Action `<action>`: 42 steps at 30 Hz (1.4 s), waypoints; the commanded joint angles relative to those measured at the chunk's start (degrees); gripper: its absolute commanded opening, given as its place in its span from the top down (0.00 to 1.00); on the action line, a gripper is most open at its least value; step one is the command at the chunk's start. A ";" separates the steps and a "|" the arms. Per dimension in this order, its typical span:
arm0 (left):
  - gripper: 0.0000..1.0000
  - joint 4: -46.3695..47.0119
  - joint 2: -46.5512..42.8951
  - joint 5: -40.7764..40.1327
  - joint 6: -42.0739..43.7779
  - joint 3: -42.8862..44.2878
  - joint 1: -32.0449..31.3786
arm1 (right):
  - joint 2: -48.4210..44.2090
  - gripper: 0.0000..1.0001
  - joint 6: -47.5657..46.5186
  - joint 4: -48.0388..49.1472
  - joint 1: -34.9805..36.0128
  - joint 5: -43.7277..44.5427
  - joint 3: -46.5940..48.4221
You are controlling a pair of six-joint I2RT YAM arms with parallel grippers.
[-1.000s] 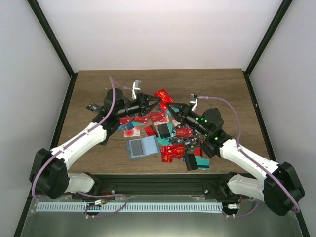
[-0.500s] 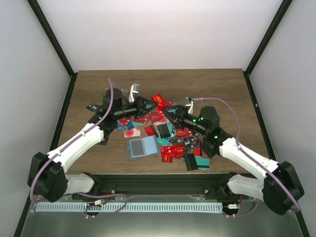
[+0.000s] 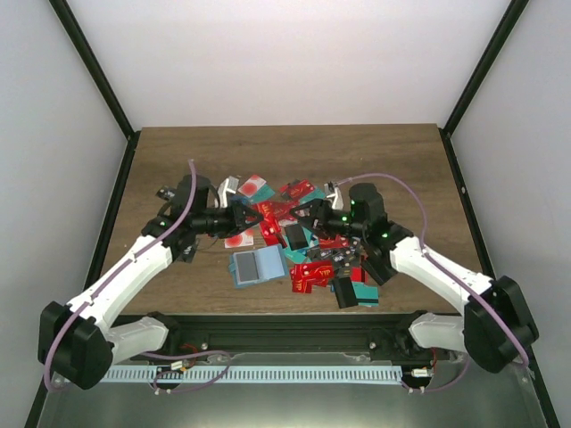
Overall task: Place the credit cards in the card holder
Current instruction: Insert the credit card into the card holder.
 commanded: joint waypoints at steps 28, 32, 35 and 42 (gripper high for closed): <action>0.96 3.07 -3.53 -7.99 7.61 -24.84 1.50 | 20.19 0.64 -16.66 -4.44 1.57 -6.58 2.00; 0.96 5.55 -2.71 -8.15 7.63 -25.75 1.50 | 23.67 0.67 -17.70 -4.51 2.28 -6.93 2.94; 0.96 6.90 -1.98 -8.57 7.66 -26.07 1.50 | 25.73 0.69 -18.16 -4.65 2.51 -7.20 3.81; 0.96 10.34 1.06 -8.49 7.62 -27.11 1.59 | 29.76 0.73 -19.76 -5.63 2.62 -7.25 5.02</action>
